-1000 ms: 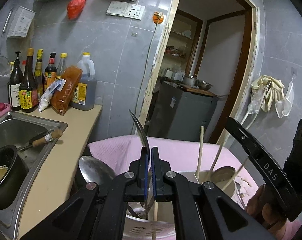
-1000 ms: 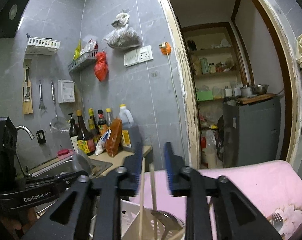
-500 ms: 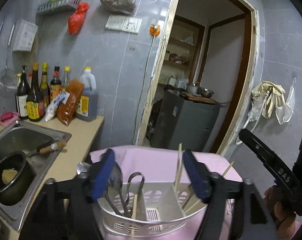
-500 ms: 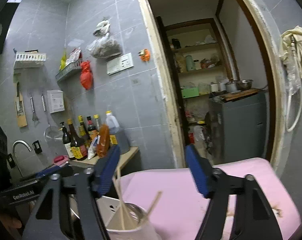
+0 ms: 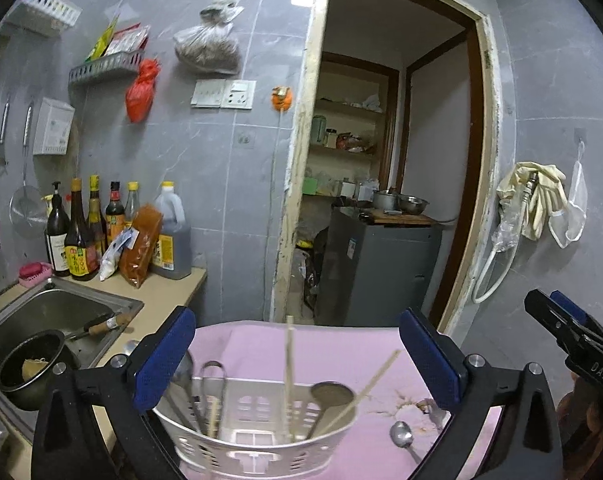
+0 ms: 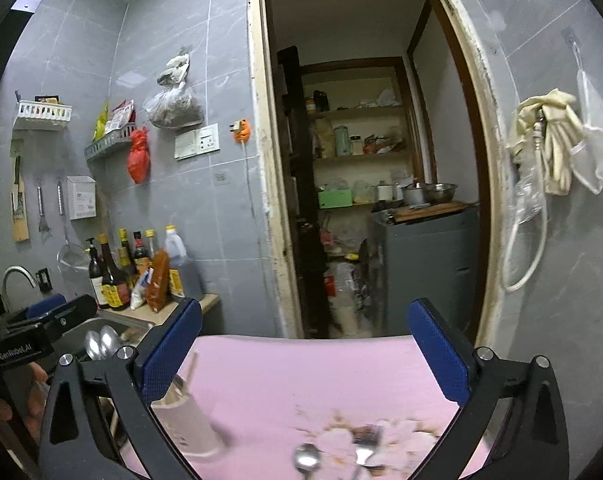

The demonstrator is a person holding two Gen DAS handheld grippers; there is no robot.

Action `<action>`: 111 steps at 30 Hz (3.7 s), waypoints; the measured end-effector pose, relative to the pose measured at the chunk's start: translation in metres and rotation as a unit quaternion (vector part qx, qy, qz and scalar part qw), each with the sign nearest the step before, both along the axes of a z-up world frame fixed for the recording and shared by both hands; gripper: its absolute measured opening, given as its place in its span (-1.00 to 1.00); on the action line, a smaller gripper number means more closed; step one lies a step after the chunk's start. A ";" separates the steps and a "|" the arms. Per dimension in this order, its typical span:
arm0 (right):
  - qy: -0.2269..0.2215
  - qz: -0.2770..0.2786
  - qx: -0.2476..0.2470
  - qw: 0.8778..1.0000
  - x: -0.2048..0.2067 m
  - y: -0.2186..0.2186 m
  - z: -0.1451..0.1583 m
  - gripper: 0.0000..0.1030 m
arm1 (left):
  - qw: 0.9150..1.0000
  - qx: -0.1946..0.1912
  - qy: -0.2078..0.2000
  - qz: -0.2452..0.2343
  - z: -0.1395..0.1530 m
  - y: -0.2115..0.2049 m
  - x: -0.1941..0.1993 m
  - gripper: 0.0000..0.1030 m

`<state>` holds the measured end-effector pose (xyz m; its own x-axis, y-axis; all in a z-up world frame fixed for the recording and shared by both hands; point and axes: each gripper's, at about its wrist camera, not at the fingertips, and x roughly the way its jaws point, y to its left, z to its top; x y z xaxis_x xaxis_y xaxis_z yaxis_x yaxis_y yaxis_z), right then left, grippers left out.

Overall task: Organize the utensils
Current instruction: 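Move both tools back over the silver spoon and fork on the table, then close the left tool on the silver spoon while the right tool grasps the silver fork, then lift the spoon and fork and carry both over the white basket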

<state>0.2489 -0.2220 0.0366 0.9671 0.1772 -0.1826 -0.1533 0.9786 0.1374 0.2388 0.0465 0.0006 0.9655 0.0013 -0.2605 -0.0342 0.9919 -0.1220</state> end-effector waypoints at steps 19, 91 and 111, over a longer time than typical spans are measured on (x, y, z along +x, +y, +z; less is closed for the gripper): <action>0.049 -0.010 -0.020 0.999 0.002 -0.079 -0.047 0.97 | 1.000 0.020 0.014 -0.015 -0.041 -0.105 -0.008 0.99; 0.457 0.220 0.178 0.843 0.172 -0.038 -0.259 -0.78 | 0.927 -0.009 0.332 -0.172 -0.193 -0.142 0.142 -0.90; 0.233 0.098 0.105 0.962 0.076 -0.062 -0.149 -0.87 | 0.966 0.057 0.211 -0.139 -0.124 -0.155 0.079 -0.95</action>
